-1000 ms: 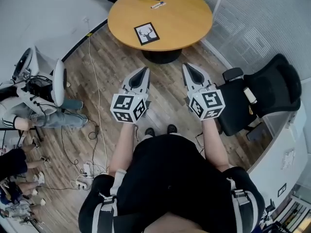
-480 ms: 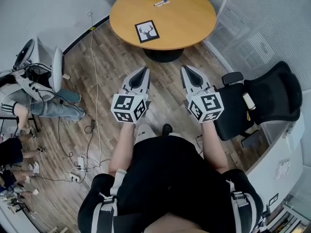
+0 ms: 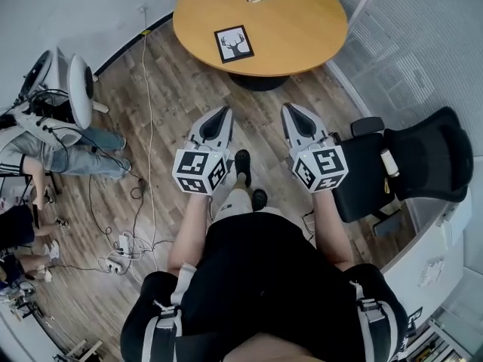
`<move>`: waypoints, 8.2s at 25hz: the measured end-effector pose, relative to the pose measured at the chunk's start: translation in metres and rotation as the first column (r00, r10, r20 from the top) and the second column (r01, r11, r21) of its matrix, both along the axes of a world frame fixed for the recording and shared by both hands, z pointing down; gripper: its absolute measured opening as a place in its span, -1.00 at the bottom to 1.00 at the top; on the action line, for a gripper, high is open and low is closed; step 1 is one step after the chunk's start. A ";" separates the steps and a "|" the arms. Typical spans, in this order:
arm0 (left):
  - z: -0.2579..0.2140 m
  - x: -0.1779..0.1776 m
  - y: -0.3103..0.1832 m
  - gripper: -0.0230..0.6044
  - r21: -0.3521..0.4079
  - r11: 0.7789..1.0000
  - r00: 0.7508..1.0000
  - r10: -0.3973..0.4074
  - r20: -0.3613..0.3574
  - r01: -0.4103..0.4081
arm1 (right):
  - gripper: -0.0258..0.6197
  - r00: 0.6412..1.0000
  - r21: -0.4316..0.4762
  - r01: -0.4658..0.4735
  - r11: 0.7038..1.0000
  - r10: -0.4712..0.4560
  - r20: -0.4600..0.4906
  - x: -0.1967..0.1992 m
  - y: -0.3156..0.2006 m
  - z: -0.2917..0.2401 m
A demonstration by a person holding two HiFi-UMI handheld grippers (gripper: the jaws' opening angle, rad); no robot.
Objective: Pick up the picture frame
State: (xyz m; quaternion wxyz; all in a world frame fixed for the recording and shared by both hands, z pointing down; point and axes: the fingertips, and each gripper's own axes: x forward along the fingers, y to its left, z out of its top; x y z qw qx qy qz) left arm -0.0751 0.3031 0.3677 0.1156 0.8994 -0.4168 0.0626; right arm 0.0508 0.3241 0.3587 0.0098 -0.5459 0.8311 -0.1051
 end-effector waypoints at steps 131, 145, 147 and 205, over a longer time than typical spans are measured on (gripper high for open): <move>0.400 -0.022 -0.593 -0.64 -0.632 0.706 0.947 -0.253 0.197 0.320 | -0.64 0.987 -0.745 0.022 0.667 -0.132 -0.089 -0.013 -0.615 0.411; 0.278 -0.004 -0.617 -0.64 -0.489 0.810 0.946 -0.276 0.169 0.323 | -0.65 0.992 -0.620 0.006 0.785 -0.084 -0.096 0.006 -0.640 0.292; 0.258 0.004 -0.619 -0.64 -0.461 0.826 0.946 -0.280 0.165 0.325 | -0.65 0.993 -0.596 0.007 0.803 -0.077 -0.093 0.013 -0.641 0.273; -0.041 0.039 -0.616 -0.64 0.104 0.936 0.941 -0.338 0.006 0.335 | -0.66 0.995 0.005 0.063 0.998 -0.062 -0.074 0.048 -0.646 -0.027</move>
